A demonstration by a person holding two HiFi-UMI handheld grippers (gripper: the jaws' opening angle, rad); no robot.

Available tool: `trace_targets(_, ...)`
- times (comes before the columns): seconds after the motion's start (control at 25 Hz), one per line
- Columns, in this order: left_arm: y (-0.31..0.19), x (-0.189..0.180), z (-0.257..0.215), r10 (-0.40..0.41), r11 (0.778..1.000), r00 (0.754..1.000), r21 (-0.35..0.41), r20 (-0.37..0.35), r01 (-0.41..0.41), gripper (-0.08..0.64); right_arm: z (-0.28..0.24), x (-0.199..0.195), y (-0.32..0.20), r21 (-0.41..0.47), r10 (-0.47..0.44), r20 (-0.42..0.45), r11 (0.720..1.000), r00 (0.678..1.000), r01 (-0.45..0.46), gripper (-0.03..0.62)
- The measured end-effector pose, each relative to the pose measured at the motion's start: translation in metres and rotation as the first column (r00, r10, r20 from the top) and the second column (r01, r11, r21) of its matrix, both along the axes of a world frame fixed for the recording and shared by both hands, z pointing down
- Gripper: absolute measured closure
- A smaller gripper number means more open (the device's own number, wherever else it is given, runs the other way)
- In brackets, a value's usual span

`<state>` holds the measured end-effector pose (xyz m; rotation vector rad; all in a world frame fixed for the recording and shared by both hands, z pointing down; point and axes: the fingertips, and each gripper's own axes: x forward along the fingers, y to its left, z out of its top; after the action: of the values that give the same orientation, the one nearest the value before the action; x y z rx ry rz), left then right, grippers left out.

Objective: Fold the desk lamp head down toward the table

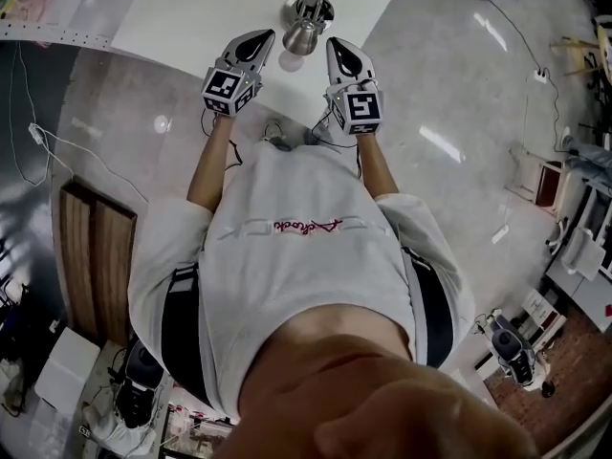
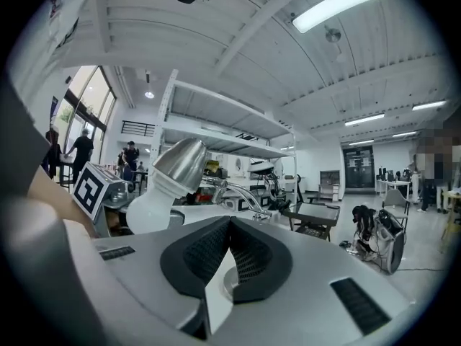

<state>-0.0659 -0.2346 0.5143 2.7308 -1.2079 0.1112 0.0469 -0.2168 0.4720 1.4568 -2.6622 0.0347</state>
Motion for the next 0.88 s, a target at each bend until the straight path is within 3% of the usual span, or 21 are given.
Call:
trace_targets(0.68,-0.016,0.002,0.049,0.005,0.997,1.000,-0.083,0.026,-0.003,0.538,0.044,-0.001,-0.001,-0.111,-0.006,-0.006,0.994,1.000,0.006,0.574)
trace_targets(0.8,-0.021,0.007,0.060,0.042,0.996,0.999,-0.082,0.033,-0.039,0.537,0.054,0.001,0.001,-0.131,-0.002,-0.013,0.991,1.000,0.000,0.574)
trace_targets(0.88,-0.025,0.016,0.057,0.097,0.993,0.995,-0.074,0.024,-0.095,0.469,0.053,0.006,0.003,-0.142,0.003,-0.019,0.990,1.000,-0.006,0.574)
